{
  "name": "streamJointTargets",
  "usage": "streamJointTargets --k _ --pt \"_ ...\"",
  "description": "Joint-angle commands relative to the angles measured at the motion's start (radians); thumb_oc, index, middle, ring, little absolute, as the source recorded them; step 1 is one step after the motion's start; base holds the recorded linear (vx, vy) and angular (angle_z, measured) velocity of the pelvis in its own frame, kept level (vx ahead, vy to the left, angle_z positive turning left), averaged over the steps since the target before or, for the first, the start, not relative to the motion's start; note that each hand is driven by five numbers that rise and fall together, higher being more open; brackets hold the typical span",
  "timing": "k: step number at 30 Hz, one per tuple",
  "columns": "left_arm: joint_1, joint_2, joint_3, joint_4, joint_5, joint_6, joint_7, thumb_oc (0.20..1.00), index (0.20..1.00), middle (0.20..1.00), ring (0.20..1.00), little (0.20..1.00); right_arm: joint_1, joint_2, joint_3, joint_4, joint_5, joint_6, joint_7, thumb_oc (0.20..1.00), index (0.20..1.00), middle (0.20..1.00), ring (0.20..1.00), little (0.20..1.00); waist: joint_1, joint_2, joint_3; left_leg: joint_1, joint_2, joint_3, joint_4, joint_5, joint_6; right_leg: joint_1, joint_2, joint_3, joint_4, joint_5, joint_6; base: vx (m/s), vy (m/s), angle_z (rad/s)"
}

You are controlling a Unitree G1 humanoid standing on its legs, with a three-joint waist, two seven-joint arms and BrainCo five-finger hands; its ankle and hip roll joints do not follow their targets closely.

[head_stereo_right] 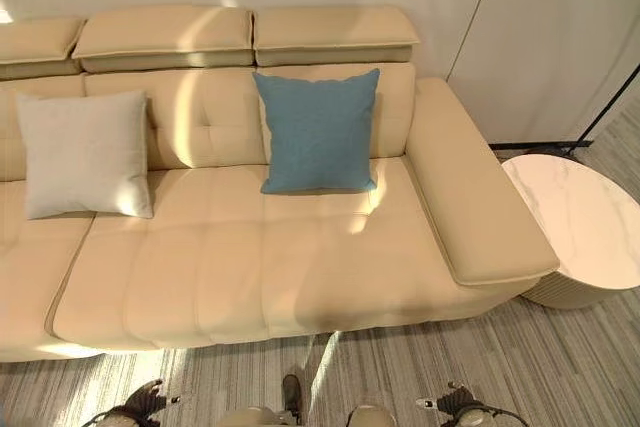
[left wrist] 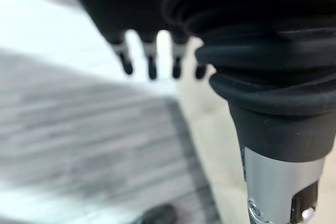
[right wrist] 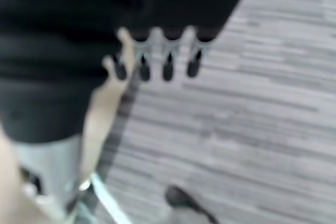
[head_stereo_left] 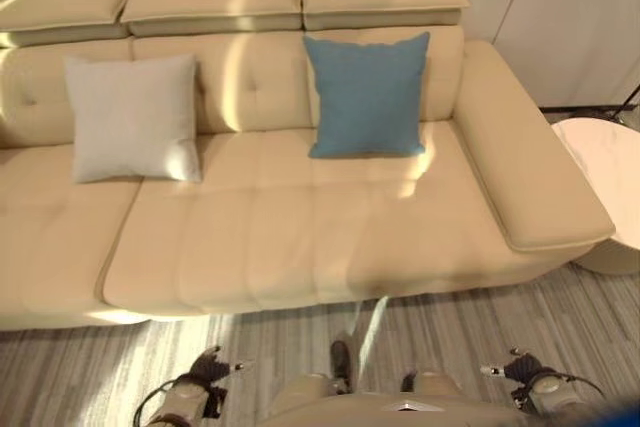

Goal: Pick up all the scattered cushions and arrange them neatly on the sofa.

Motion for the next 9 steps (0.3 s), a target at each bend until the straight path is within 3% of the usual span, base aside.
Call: streamJointTargets --k 1,9 --pt "-0.026 -0.013 0.006 0.012 0.048 -0.011 0.001 1.0 1.0 1.0 1.0 1.0 -0.009 -0.034 0.006 0.009 -0.015 -0.005 -0.013 1.0 1.0 1.0 1.0 1.0 -0.008 0.013 -0.033 0.148 0.087 -0.096 -0.171 0.02 -0.053 0.027 0.035 -0.016 -0.171 0.19 0.094 0.09 -0.115 -0.08" --pt "-0.025 -0.031 -0.004 0.025 0.061 0.0 0.009 1.0 1.0 1.0 1.0 1.0 -0.008 -0.022 0.007 0.01 -0.009 -0.005 -0.023 1.0 1.0 1.0 1.0 1.0 -0.014 0.015 -0.036 0.195 0.109 -0.091 -0.198 0.026 -0.071 0.083 0.051 -0.034 -0.206 0.18 0.089 0.05 -0.067 0.0"
